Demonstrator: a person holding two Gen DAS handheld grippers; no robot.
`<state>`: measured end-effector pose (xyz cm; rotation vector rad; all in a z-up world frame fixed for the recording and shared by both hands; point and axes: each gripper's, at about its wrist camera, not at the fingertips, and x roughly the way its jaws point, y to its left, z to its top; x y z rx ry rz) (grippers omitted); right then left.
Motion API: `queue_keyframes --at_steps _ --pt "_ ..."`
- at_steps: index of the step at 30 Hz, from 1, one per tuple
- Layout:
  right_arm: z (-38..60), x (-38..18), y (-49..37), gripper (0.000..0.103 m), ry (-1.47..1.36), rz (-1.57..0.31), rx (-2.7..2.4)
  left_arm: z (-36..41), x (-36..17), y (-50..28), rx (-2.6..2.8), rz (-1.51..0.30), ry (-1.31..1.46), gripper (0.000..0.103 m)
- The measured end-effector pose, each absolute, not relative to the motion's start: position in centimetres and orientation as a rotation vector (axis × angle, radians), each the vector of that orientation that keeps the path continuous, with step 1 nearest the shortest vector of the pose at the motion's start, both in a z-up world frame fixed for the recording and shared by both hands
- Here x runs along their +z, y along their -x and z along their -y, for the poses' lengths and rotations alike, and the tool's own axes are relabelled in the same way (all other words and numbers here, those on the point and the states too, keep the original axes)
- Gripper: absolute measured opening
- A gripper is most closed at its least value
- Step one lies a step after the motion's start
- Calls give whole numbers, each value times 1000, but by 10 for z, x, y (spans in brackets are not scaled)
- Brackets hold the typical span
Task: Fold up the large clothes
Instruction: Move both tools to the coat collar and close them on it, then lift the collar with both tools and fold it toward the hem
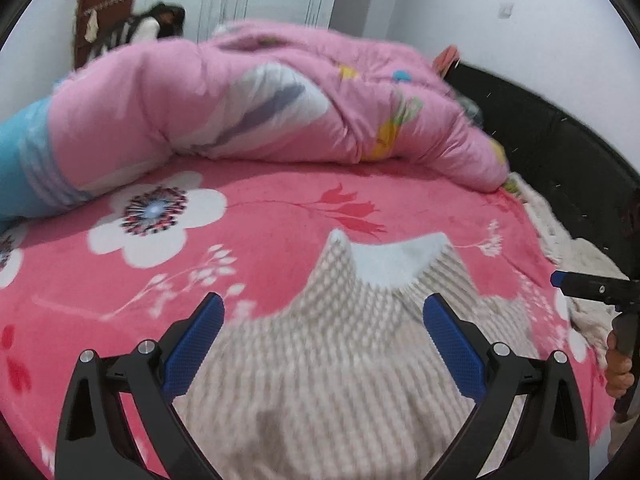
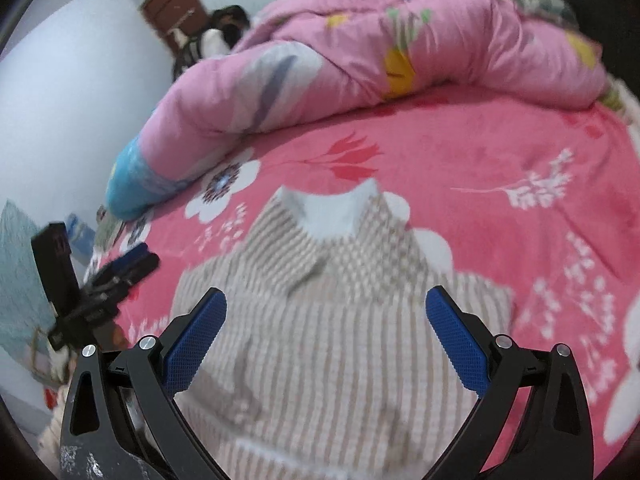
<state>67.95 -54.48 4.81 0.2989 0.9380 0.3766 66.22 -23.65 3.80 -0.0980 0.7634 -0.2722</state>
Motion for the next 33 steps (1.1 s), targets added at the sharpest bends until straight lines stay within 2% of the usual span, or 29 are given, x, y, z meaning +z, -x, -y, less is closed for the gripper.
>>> queue_keyframes --at_steps 3,6,9,10,11,12,14,16,17,20,27,30,33 --pt "543 32 -733 95 -328 -980 380 257 15 -728 -276 -867 117 97" --pt "539 11 -772 89 -349 -1026 384 267 -9 -771 -346 -959 191 93" --pt "536 -9 -798 81 -357 -1069 377 271 -29 -797 -309 -1008 201 82" --pt "535 -14 -803 75 -355 -1081 372 273 -33 -799 -301 -1015 194 74" --pt "535 -21 -808 69 -354 -1099 365 276 -39 -804 -290 -1031 182 60" --pt "535 -24 -810 64 -352 -1107 366 277 -43 -805 -287 -1043 175 53" --pt "534 -27 -810 32 -341 -1124 370 279 -46 -806 -299 -1050 167 30" --pt "533 -22 -804 16 -338 -1113 394 285 -39 -798 -323 -1031 134 21" --pt "532 -14 -796 13 -320 -1093 406 286 -36 -796 -328 -1018 118 17" --pt "528 8 -769 9 -257 -1041 446 290 -15 -777 -370 -971 78 12" --pt "524 46 -686 9 -126 -959 510 277 40 -691 -497 -844 -12 10" --pt "515 42 -641 9 -17 -940 507 275 43 -639 -548 -812 -101 10" --pt "504 17 -604 9 116 -959 474 275 24 -597 -569 -813 -168 10"
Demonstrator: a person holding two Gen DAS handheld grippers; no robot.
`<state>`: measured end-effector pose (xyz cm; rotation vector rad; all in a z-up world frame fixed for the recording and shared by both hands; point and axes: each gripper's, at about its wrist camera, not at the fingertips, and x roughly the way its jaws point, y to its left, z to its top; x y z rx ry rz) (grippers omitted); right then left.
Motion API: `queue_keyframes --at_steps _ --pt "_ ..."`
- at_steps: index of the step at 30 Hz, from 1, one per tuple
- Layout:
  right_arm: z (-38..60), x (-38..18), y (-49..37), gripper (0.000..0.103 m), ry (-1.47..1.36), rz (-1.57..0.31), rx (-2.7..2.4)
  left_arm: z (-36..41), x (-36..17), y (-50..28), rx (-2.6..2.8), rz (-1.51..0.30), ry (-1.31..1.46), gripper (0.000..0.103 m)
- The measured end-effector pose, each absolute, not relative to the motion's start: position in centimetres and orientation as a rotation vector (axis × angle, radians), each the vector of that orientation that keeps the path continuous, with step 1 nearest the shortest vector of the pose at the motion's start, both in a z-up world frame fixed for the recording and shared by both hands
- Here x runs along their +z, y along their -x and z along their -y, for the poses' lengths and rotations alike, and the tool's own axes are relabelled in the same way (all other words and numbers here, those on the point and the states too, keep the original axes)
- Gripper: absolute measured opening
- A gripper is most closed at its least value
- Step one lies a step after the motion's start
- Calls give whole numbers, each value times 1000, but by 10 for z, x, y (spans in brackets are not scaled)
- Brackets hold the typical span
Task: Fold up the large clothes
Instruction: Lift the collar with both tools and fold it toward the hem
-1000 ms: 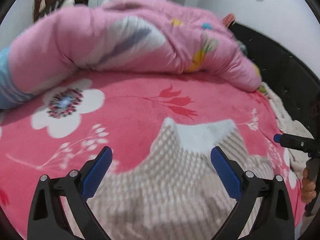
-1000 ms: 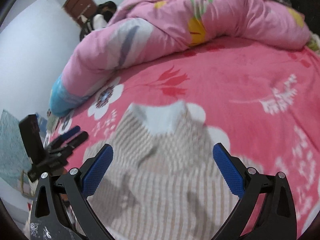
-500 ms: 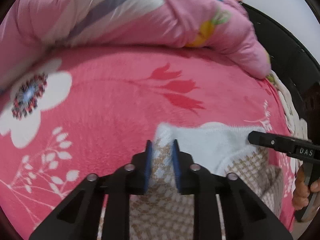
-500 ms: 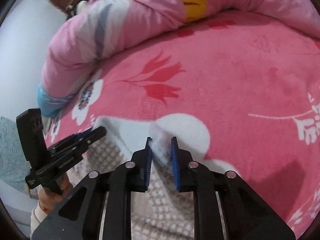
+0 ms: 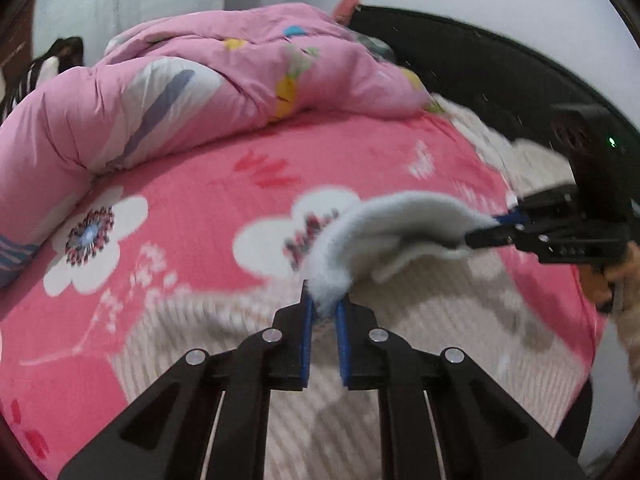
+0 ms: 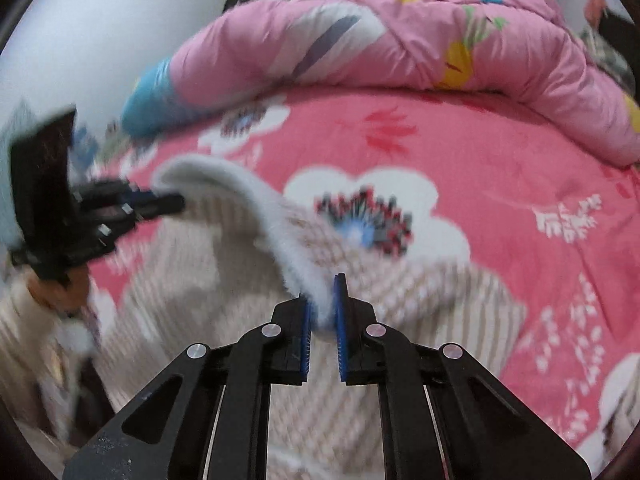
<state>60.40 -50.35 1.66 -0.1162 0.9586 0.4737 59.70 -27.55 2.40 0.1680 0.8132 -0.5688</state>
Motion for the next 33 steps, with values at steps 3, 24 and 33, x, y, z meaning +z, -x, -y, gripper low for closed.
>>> queue_keyframes --at_steps 3,24,33 --pt "499 -7 -585 10 192 -1007 422 279 -3 -572 -556 -822 -223 10" --pt "441 -44 -602 22 71 -1072 563 205 2 -552 -551 -807 44 17" --pt "551 -18 -626 56 -284 -1024 359 260 -10 -624 -536 -863 68 17"
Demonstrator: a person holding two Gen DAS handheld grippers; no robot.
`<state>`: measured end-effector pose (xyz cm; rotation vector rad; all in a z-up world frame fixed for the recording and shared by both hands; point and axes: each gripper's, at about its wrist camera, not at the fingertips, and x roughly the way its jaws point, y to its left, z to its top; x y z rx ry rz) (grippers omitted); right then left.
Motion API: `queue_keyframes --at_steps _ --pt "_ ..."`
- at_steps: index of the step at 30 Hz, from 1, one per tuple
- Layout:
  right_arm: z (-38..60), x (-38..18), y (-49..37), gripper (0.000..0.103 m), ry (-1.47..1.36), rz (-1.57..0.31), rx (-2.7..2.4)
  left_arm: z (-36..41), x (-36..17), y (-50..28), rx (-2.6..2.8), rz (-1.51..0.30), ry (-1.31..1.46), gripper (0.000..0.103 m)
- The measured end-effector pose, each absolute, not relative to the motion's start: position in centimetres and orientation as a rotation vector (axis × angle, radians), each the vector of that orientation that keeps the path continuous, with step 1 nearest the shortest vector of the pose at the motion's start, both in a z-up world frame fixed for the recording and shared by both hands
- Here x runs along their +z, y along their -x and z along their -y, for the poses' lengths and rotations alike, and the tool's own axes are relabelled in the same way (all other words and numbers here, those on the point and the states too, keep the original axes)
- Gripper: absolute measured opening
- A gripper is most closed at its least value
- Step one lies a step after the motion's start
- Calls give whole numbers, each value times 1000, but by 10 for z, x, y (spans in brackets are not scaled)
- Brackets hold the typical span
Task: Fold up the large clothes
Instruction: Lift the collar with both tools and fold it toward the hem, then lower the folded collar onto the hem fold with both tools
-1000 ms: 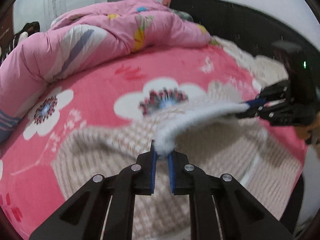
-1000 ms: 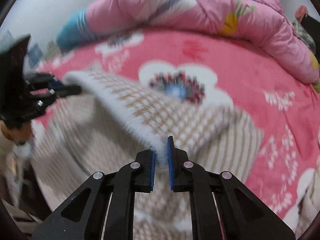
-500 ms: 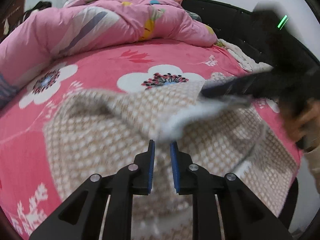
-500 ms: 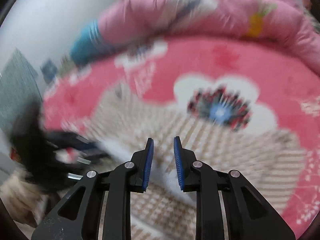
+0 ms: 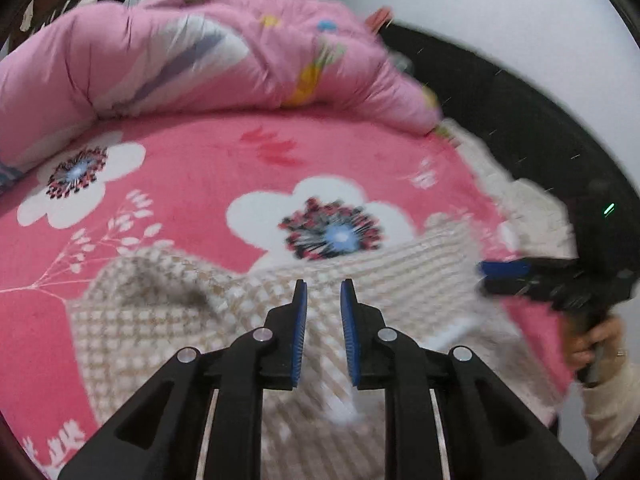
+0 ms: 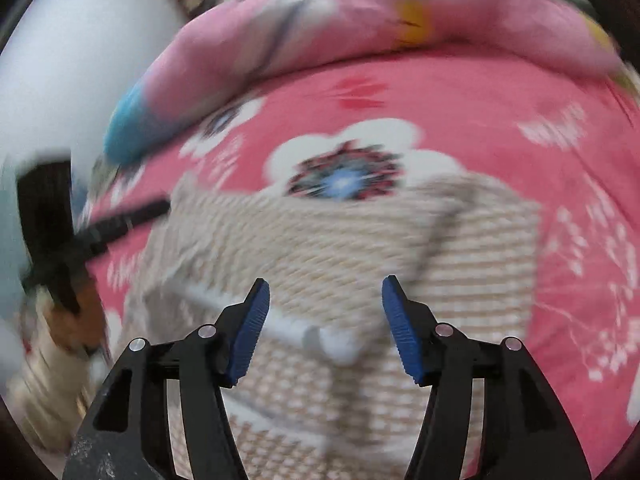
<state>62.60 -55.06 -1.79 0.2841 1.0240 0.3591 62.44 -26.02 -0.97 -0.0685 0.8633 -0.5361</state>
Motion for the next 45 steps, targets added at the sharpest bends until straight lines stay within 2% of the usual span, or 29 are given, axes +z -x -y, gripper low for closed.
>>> queue_keyframes --at_steps 3,5,7,10,13,16,18,20,23,25,28,30,36,39,42,45 --pt "563 -40 -650 54 -371 -1083 332 259 -37 -647 -471 -938 84 17" --pt "561 -51 -665 35 -398 -1107 342 250 -47 -654 -467 -952 126 16" --pt "554 -54 -676 26 -379 -1101 345 250 -49 -656 -469 -945 113 15" --pt "544 -55 -683 23 -284 -1076 326 259 -52 -661 -444 -926 28 14" --pt "540 -66 -691 22 -244 -1082 313 269 -60 -669 -419 -925 -34 13" --pt "544 -64 -692 27 -233 -1100 320 268 -60 -672 -414 -933 -34 13" --pt "543 -49 -687 39 -178 -1099 285 262 -51 -669 -429 -921 -19 13" --pt "542 -22 -671 50 -90 -1017 253 252 -32 -660 -454 -860 3 13" --pt "524 -2 -663 50 -33 -949 304 255 -11 -652 -537 -813 18 13" --pt "493 -11 -663 50 17 -963 404 272 -12 -649 -597 -845 -14 13" --pt "456 -53 -656 48 242 -1027 434 298 -46 -639 -578 -945 -190 13" --pt "459 -66 -645 49 307 -986 459 295 -65 -631 -572 -947 -219 13" --pt "492 -52 -624 49 260 -1024 446 266 -65 -623 -621 -921 -99 13" --pt "491 -23 -626 47 218 -1007 428 265 -66 -625 -619 -916 -85 13" --pt "466 0 -637 45 167 -923 475 264 -69 -624 -609 -911 -58 13" --pt "426 -12 -658 43 152 -911 517 259 -68 -622 -603 -910 -25 13"
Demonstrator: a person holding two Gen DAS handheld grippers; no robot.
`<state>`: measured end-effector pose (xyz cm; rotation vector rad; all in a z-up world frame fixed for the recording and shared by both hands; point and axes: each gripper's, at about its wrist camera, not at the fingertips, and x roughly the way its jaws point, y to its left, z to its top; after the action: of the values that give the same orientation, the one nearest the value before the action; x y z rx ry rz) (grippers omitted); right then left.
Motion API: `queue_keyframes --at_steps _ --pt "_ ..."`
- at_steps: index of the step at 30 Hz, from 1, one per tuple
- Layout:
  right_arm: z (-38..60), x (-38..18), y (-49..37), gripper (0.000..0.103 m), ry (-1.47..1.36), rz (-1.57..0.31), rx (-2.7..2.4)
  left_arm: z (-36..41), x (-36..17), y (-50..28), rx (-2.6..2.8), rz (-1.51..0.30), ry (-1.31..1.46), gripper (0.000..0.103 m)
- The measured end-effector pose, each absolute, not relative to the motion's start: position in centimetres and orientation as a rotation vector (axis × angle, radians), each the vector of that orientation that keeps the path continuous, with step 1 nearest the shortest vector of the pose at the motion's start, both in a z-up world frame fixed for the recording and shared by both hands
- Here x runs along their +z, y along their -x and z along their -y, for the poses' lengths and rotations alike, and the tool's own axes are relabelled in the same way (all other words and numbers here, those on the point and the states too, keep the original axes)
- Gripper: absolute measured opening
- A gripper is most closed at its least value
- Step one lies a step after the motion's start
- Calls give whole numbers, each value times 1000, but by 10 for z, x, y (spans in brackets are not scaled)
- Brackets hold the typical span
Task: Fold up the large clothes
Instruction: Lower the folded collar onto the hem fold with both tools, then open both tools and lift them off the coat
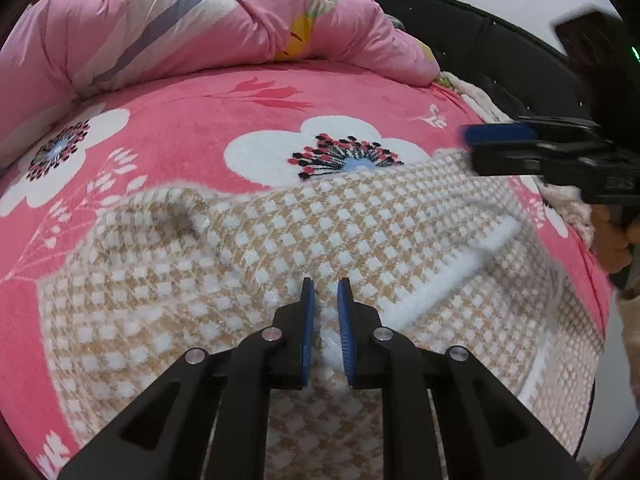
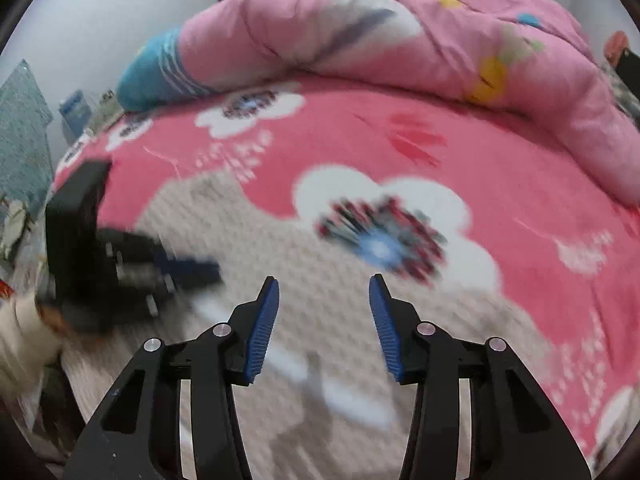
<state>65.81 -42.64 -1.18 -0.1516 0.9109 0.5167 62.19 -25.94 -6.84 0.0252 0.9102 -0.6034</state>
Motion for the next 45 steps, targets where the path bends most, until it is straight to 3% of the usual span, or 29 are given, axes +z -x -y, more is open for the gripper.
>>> queue_keyframes --at_steps 4,12,15,17,19,24,29,33,36,41,45 --pt "390 -86 -680 44 238 -986 461 257 -72 -620 -582 -922 -28 13" --pt "439 -20 -651 43 152 -891 416 245 -26 -617 -636 -812 32 14" --pt "449 -36 -659 43 142 -933 367 256 -19 -634 -612 -812 67 16" --pt "452 -69 -663 43 148 -969 348 273 -37 -653 -541 -902 43 20" --pt "463 -66 -664 43 81 -989 350 289 -73 -664 -464 -1022 -49 21" --pt "488 -30 -638 40 14 -942 291 263 -52 -642 -501 -950 33 21" --pt "485 -73 -638 39 93 -975 207 257 -64 -629 -473 -964 4 21" --pt "475 -37 -615 39 108 -974 147 254 -47 -609 -415 -960 -24 21" --pt "476 -10 -575 49 87 -922 154 231 -26 -579 -393 -924 -21 30" --pt "464 10 -494 82 31 -850 280 173 -4 -509 -321 -859 69 50" --pt "446 -8 -444 87 5 -849 391 131 -3 -448 -258 -805 162 57"
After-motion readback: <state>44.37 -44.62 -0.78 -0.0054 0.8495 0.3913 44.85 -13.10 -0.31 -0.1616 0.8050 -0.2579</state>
